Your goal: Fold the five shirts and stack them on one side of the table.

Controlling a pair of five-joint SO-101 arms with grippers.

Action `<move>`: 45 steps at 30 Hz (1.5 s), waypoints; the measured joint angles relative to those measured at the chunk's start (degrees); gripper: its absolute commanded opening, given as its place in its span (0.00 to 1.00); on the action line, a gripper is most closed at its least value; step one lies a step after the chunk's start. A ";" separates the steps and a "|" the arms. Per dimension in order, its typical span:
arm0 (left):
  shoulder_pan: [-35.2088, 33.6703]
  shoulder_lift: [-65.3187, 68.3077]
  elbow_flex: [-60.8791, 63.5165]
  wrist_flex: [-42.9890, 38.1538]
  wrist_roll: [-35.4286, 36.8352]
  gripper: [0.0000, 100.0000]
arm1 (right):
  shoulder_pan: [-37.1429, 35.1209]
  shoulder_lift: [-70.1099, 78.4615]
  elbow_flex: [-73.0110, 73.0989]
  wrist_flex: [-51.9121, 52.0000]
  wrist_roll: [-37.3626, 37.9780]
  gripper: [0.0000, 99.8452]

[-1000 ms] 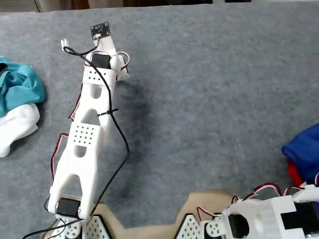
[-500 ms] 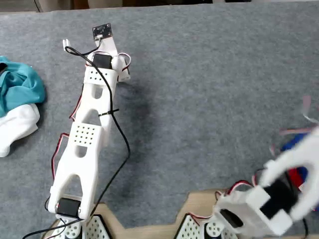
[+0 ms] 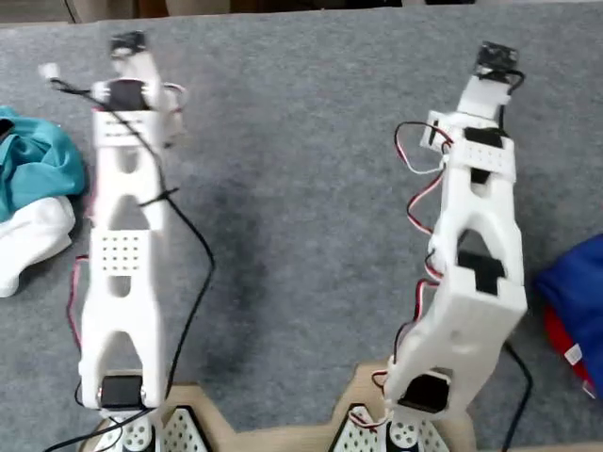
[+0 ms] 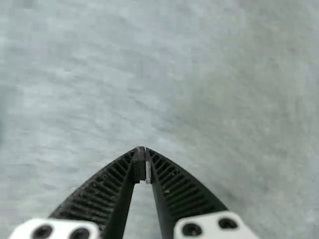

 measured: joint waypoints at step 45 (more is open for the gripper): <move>-35.69 -54.95 82.20 -20.75 -24.18 0.09 | -8.53 -20.75 2.02 53.71 47.47 0.01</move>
